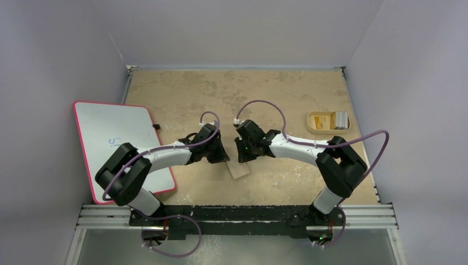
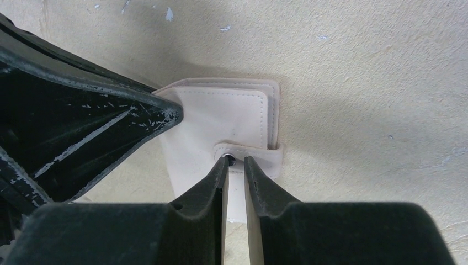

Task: Put the credit cards into the card holder
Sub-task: Close the card holder at the center of the board.

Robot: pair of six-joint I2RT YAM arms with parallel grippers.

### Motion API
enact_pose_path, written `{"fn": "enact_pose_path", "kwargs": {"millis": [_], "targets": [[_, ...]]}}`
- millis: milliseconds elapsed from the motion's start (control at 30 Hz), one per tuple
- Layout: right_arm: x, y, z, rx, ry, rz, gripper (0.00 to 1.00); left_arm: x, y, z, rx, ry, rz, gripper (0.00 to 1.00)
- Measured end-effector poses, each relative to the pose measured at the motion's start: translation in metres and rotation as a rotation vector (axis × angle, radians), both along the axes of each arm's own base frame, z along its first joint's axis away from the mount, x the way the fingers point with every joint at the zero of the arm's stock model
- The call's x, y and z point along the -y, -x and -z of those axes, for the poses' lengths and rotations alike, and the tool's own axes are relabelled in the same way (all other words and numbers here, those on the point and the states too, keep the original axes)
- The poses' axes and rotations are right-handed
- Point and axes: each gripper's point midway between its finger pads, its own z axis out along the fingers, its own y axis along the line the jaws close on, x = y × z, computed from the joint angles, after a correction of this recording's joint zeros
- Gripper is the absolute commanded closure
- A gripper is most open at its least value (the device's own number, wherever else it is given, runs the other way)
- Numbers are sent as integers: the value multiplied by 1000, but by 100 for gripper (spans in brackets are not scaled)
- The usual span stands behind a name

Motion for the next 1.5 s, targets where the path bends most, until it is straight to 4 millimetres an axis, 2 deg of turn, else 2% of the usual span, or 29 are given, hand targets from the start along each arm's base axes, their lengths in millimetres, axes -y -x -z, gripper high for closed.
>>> {"fn": "enact_pose_path", "kwargs": {"millis": [233, 500, 700, 933, 1200, 1367, 1500], "targets": [[-4, -2, -6, -1, -5, 6, 74, 0, -1, -1, 4, -2, -4, 100], [-14, -11, -16, 18, -35, 20, 74, 0, -2, -1, 5, -2, -5, 100], [-17, -10, 2, -14, -22, 7, 76, 0, -1, -1, 4, -2, -7, 100], [-18, -10, 2, -2, -33, -6, 78, -1, -2, 0, 2, -6, -17, 100], [-16, -5, -2, 1, -52, -6, 78, -1, -3, 0, 3, -5, -21, 100], [-16, -5, -4, 2, -55, -4, 75, -1, -3, 0, 1, -3, -26, 100], [-15, -6, -17, 20, -72, 11, 74, -1, -3, 0, 0, -3, -26, 100]]}}
